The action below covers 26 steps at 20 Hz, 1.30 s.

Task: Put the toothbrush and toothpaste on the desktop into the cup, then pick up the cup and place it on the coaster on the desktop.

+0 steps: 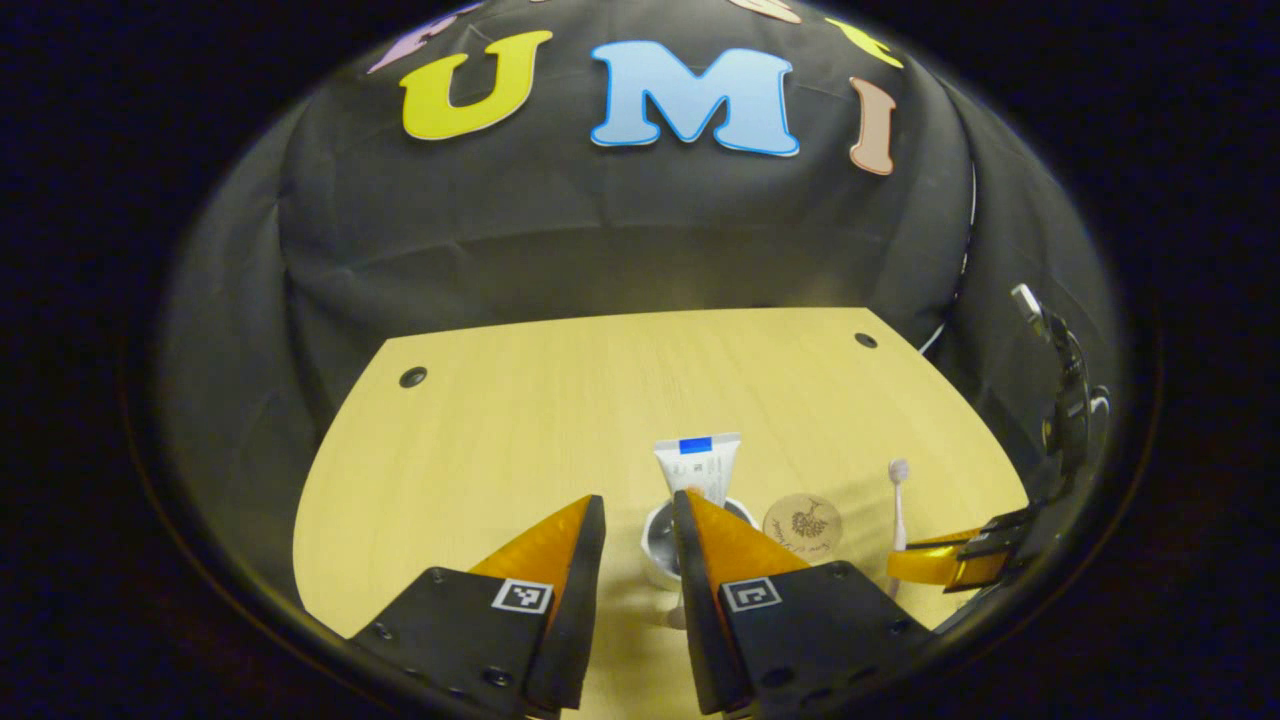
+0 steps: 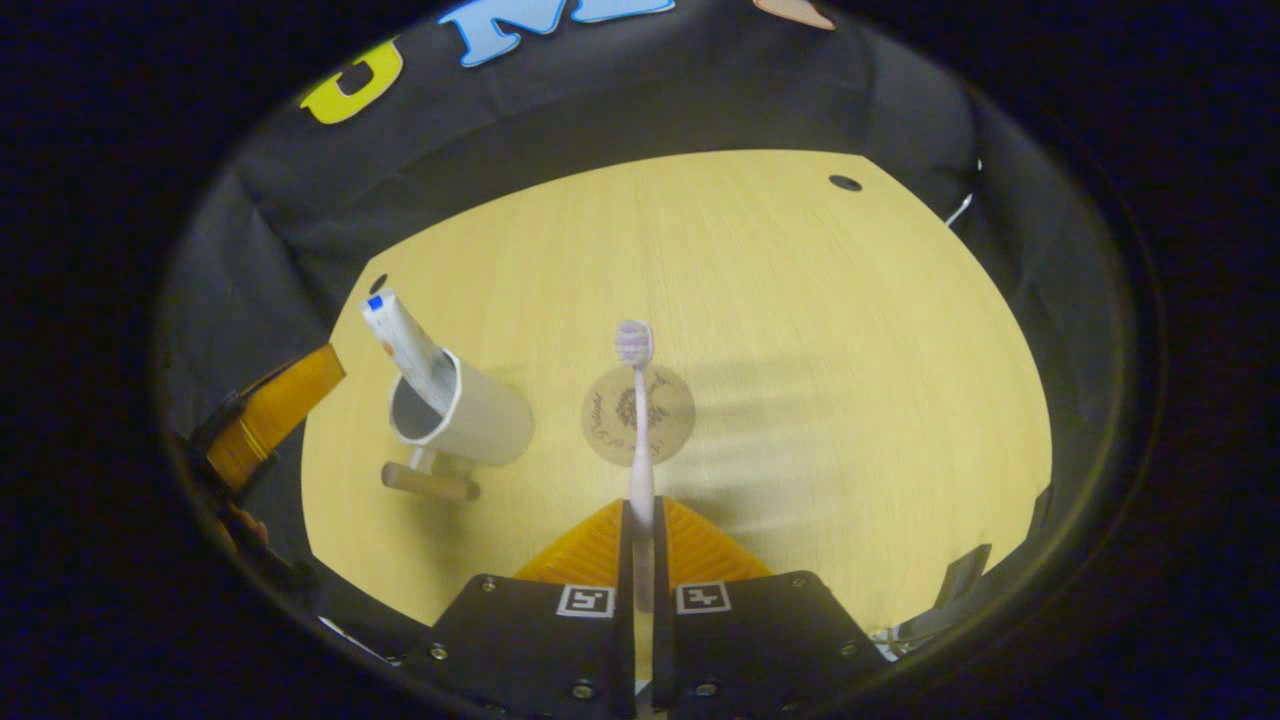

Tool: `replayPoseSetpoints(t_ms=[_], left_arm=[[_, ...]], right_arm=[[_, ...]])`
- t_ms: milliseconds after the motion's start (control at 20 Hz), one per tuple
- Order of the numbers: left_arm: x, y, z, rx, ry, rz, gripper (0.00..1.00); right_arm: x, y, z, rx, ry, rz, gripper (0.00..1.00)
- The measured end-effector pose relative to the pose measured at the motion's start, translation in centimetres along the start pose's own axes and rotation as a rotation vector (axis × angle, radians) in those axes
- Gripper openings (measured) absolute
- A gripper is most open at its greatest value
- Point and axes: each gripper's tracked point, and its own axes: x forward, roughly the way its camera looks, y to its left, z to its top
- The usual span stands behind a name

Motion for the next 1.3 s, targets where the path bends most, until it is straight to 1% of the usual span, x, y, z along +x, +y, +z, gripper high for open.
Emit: replayPoseSetpoints(t_ms=[150, 250, 400, 500, 550, 600, 650, 700, 750, 800, 900, 950, 1000, 1150, 1300], left_arm=[[-0.7, 1.7, -0.1, -0.036, -0.005, 0.019, 0.46], [-1.1, 2.8, -0.5, -0.056, 0.0, 0.033, 0.5], [-2.0, 4.5, -1.4, -0.082, 0.012, 0.058, 0.48], [-2.5, 5.8, -2.1, -0.1, 0.022, 0.077, 0.48], [-2.7, 6.4, -2.4, -0.108, 0.027, 0.086, 0.48], [-3.0, 7.1, -2.8, -0.115, 0.034, 0.094, 0.46], [-3.2, 7.6, -3.2, -0.122, 0.041, 0.102, 0.46], [-3.5, 8.2, -3.6, -0.127, 0.048, 0.11, 0.48], [-3.7, 8.7, -4.0, -0.132, 0.056, 0.118, 0.46], [-4.0, 9.0, -4.4, -0.137, 0.064, 0.126, 0.5], [-4.6, 9.8, -5.0, -0.146, 0.078, 0.139, 0.5], [-4.7, 10.3, -5.6, -0.149, 0.084, 0.142, 0.46], [-4.7, 10.6, -6.1, -0.149, 0.09, 0.145, 0.48], [-4.7, 10.5, -6.8, -0.139, 0.108, 0.136, 0.48], [-4.3, 9.0, -7.2, -0.123, 0.121, 0.099, 0.47]], right_arm=[[-0.8, 3.1, 4.7, -0.009, -0.076, 0.054, 0.08], [-1.0, 5.6, 7.2, -0.018, -0.131, 0.093, 0.08], [-0.9, 9.4, 10.4, -0.015, -0.203, 0.158, 0.08], [-0.3, 11.4, 11.4, 0.019, -0.222, 0.201, 0.07], [0.2, 11.8, 11.5, 0.026, -0.229, 0.207, 0.07], [0.7, 12.3, 11.6, 0.028, -0.238, 0.213, 0.08], [1.2, 12.7, 11.5, 0.027, -0.242, 0.212, 0.08], [1.6, 13.0, 11.6, 0.022, -0.25, 0.214, 0.08], [2.1, 13.4, 11.6, 0.014, -0.253, 0.214, 0.08], [2.7, 13.5, 11.5, 0.007, -0.258, 0.21, 0.08], [3.7, 13.5, 10.7, -0.006, -0.261, 0.2, 0.08], [4.1, 13.4, 10.1, -0.012, -0.262, 0.198, 0.08], [4.5, 13.3, 9.4, -0.02, -0.263, 0.194, 0.08], [5.1, 13.2, 7.5, -0.065, -0.278, 0.187, 0.08], [5.1, 12.8, 6.3, -0.093, -0.3, 0.171, 0.09]])
